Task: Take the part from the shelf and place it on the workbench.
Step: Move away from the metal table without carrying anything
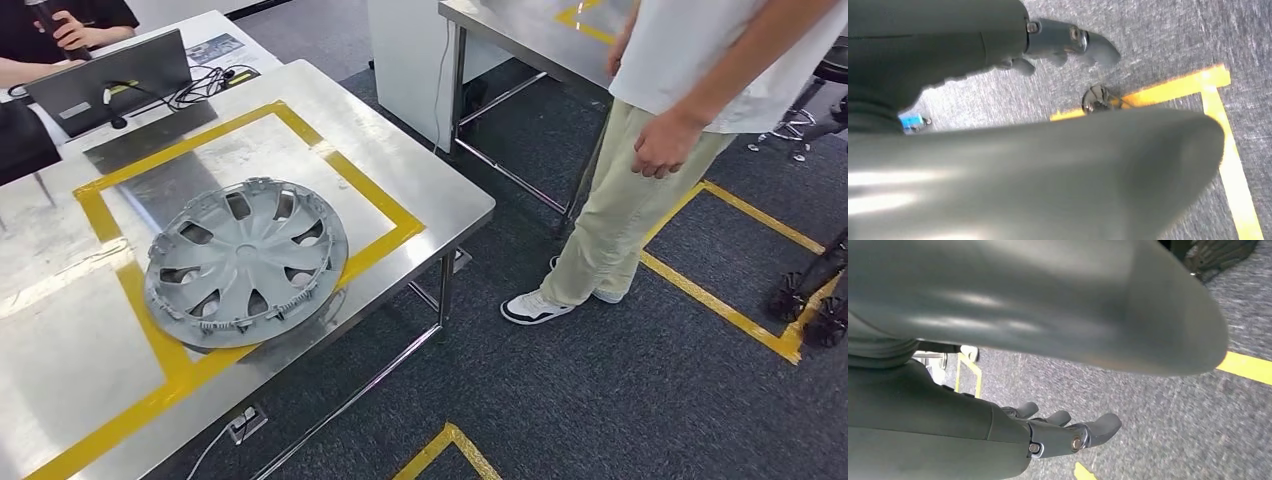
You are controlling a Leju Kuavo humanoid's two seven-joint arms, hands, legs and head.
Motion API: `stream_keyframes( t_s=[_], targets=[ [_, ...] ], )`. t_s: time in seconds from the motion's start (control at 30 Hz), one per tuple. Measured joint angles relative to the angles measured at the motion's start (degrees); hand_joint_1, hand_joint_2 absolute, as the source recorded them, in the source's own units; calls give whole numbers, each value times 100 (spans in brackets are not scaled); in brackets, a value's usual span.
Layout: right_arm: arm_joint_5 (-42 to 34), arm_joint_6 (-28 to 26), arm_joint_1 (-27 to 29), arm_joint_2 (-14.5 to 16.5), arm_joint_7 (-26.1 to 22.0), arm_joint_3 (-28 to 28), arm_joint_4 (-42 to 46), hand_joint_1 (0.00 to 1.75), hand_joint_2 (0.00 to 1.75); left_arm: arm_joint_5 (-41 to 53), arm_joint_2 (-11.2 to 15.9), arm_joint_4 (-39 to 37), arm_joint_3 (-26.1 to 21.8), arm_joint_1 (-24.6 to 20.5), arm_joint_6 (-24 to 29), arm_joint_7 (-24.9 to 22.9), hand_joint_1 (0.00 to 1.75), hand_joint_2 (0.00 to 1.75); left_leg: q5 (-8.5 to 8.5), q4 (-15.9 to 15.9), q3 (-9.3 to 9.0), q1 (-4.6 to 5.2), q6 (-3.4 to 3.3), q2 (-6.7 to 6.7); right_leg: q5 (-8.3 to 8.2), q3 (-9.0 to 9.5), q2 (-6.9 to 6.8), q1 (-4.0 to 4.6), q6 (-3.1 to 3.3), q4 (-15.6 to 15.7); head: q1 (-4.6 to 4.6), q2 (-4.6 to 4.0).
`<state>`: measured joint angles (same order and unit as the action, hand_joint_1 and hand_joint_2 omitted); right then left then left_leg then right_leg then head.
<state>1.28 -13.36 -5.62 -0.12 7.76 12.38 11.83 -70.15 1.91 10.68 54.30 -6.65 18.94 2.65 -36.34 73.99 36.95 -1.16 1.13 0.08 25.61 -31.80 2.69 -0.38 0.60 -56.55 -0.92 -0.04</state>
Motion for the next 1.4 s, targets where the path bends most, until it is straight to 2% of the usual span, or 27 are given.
stream_keyframes(
  t_s=[0.07,0.13,0.2,0.27,0.3,0.33,0.4,0.43,0.47,0.5,0.53,0.57,0.63,0.7,0.73,0.8,0.87,0.93,0.97,1.0,1.03,1.1,1.17,1.23,1.3,1.33,1.4],
  targets=[
    [64,-112,10,33,-55,-100,-10,0,0,-86,32,-5,26,1,124,-83,0,0,413,-520,-173,4,-46,-66,4,7,180,6,-7,-19,56,0],
    [27,-264,10,33,-114,-180,-15,0,0,-178,70,-9,31,-2,125,-173,0,0,748,-1311,-493,-10,-100,-358,17,-20,340,3,-42,-64,98,0],
    [-172,-404,3,-28,-180,-205,-18,0,0,-173,91,-10,38,-13,51,-204,0,0,794,-1644,-653,-8,-126,-553,15,-114,474,-21,-123,-96,111,0],
    [-435,-497,5,-137,-248,-204,-21,0,0,-103,85,-8,56,-25,12,-177,0,0,807,-1669,-692,4,-161,-433,-9,-207,607,-45,-218,-88,111,0],
    [-556,-529,10,-183,-280,-201,-25,0,0,-72,88,-9,64,-25,14,-153,0,0,821,-1686,-703,-3,-192,-352,9,-247,566,-41,-252,-121,106,0],
    [-666,-556,11,-235,-314,-193,-28,0,0,-49,90,-9,71,-23,16,-123,0,0,835,-1703,-710,-15,-226,-264,90,-301,433,-33,-280,-246,81,0],
    [-824,-580,-2,-300,-369,-166,-34,0,0,-41,101,-11,75,-11,-40,-67,0,0,848,-1719,-699,-18,-270,-87,441,-571,18,-25,-327,-847,-13,0],
    [-867,-579,-11,-323,-388,-150,-35,0,0,-60,101,-11,76,-2,-122,-35,0,0,846,-1717,-687,-8,-281,3,646,-764,-123,-33,-350,-1254,-60,0],
    [-890,-566,-16,-326,-396,-138,-36,0,0,-94,99,-12,75,6,-232,7,0,0,843,-1714,-678,0,-282,95,783,-918,-193,-43,-370,-1588,-91,0],
    [-885,-549,-15,-322,-385,-130,-38,0,0,-148,89,-11,75,12,-349,75,0,0,838,-1712,-672,7,-282,189,816,-982,-224,-50,-381,-1748,-107,0],
    [-853,-521,-9,-302,-350,-125,-41,0,0,-214,68,-10,74,13,-454,176,0,0,833,-1711,-671,12,-280,277,737,-926,-246,-53,-382,-1671,-124,0],
    [-794,-491,0,-278,-291,-123,-46,0,0,-281,38,-8,73,11,-526,290,0,0,825,-1710,-676,17,-274,356,574,-747,-283,-52,-370,-1361,-144,0],
    [-615,-401,10,-218,-154,-132,-56,0,0,-401,-33,-1,66,2,-592,549,0,0,804,-1711,-708,40,-247,492,259,-265,-554,-22,-296,-517,-177,0],
    [-384,-278,-2,-145,-73,-180,-60,0,0,-500,-83,5,52,2,-658,876,0,0,767,-1717,-759,41,-181,620,168,-38,-773,28,-198,-95,-187,0],
    [-259,-224,-7,-103,-80,-218,-61,0,0,-558,-103,8,38,3,-757,1076,0,0,751,-1728,-789,34,-142,692,179,-43,-766,46,-156,-79,-190,0],
    [22,-183,-2,-10,-197,-315,-62,0,0,-652,-137,17,-6,-2,-1063,1466,0,0,718,-1741,-832,11,-69,785,145,-7,-618,46,-88,-20,-212,0],
    [308,-218,11,111,-440,-463,-62,0,0,-663,-157,26,-55,-1,-1341,1661,0,0,532,-1485,-744,6,-16,536,71,80,-481,7,-32,59,-179,0],
    [442,-252,16,226,-690,-618,-62,0,0,-619,-171,29,-81,9,-1392,1643,0,0,173,-754,-426,2,11,148,29,107,-326,-3,4,82,-95,0],
    [427,-256,15,263,-790,-664,-62,0,0,-592,-178,29,-84,16,-1330,1589,0,0,43,-371,-234,4,15,53,27,99,-233,4,15,75,-58,0],
    [383,-251,14,294,-869,-692,-62,0,0,-568,-185,29,-85,29,-1239,1521,0,0,12,-124,-87,5,15,9,33,99,-134,10,19,66,-32,0],
    [319,-239,14,316,-933,-707,-62,0,0,-545,-188,29,-86,43,-1120,1445,0,0,107,-102,-33,8,10,-7,42,105,-31,14,20,53,-10,0],
    [79,-182,19,334,-980,-725,-62,0,0,-510,-187,26,-87,65,-847,1255,0,0,565,-687,-202,1,-17,-95,77,122,165,15,4,12,43,0],
    [-199,-129,21,351,-900,-737,-67,0,0,-480,-175,21,-89,66,-618,1103,0,0,851,-1389,-466,-23,-45,-366,125,89,319,16,-48,-57,80,0],
    [-330,-121,23,381,-695,-738,-76,0,0,-455,-163,17,-90,59,-526,1075,0,0,840,-1619,-572,-21,-74,-509,136,-11,434,-8,-126,-99,81,0],
    [-302,-149,37,409,-409,-742,-86,0,0,-411,-164,19,-90,54,-509,1121,0,0,846,-1658,-609,-17,-130,-390,128,-94,513,-37,-204,-103,81,0],
    [-266,-170,46,422,-268,-746,-91,0,0,-367,-163,20,-90,51,-511,1155,0,0,851,-1680,-630,-24,-167,-318,169,-137,432,-32,-233,-164,69,0],
    [-215,-196,48,430,-88,-764,-94,0,0,-225,-167,23,-81,49,-534,1234,0,0,855,-1721,-663,-30,-231,-156,433,-344,88,-20,-277,-614,-4,0]
  ],
)
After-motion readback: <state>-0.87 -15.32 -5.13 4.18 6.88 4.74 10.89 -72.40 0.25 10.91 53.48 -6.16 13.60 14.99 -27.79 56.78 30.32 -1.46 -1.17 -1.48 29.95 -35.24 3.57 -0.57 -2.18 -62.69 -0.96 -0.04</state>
